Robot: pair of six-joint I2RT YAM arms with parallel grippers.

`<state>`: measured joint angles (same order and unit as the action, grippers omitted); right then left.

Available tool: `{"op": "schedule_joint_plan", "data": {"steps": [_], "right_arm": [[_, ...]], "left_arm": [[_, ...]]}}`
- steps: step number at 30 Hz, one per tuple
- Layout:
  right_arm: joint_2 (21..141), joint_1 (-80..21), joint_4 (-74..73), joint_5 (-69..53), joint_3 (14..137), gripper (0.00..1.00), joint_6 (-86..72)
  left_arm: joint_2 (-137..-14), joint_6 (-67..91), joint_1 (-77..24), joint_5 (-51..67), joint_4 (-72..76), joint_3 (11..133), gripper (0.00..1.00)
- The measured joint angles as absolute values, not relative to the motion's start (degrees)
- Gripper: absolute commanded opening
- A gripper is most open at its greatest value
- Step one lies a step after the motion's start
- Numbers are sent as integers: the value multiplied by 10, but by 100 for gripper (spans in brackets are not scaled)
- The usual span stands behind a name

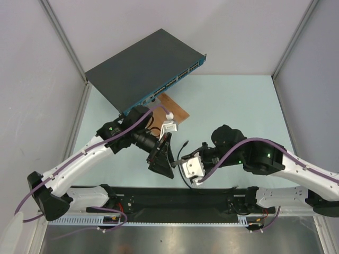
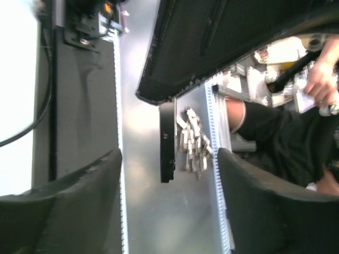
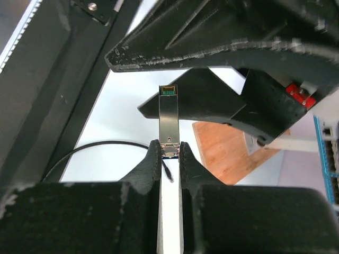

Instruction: Insert the plug into the switch port

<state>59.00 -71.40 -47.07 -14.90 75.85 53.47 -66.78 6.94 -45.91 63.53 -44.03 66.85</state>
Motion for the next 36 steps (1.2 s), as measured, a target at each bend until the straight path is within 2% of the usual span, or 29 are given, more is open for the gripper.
{"op": "schedule_joint_plan", "data": {"steps": [3, 7, 11, 13, 20, 26, 31, 36], "right_arm": [[589, -685, -460, -145, 758, 0, 506], [589, -600, -445, -145, 758, 0, 442], [591, -477, -428, -167, 759, 0, 365], [596, -415, -416, -180, 761, 0, 326], [652, -239, -359, -223, 785, 0, 201], [707, -201, -314, -230, 785, 0, 158], [756, -194, -289, -233, 792, 0, 150], [801, -182, -266, -237, 818, 0, 146]], "left_arm": [[-685, 48, -435, 617, -477, 715, 89], [-719, 19, -376, 595, -510, 841, 93], [-697, 43, -269, 580, -462, 903, 100], [-664, 79, -196, 570, -417, 900, 100], [-528, 258, 57, 575, -248, 800, 100], [-464, 390, 225, 590, -175, 646, 100], [-490, 472, 305, 603, -138, 550, 100], [-512, 480, 318, 602, -134, 515, 100]]}}
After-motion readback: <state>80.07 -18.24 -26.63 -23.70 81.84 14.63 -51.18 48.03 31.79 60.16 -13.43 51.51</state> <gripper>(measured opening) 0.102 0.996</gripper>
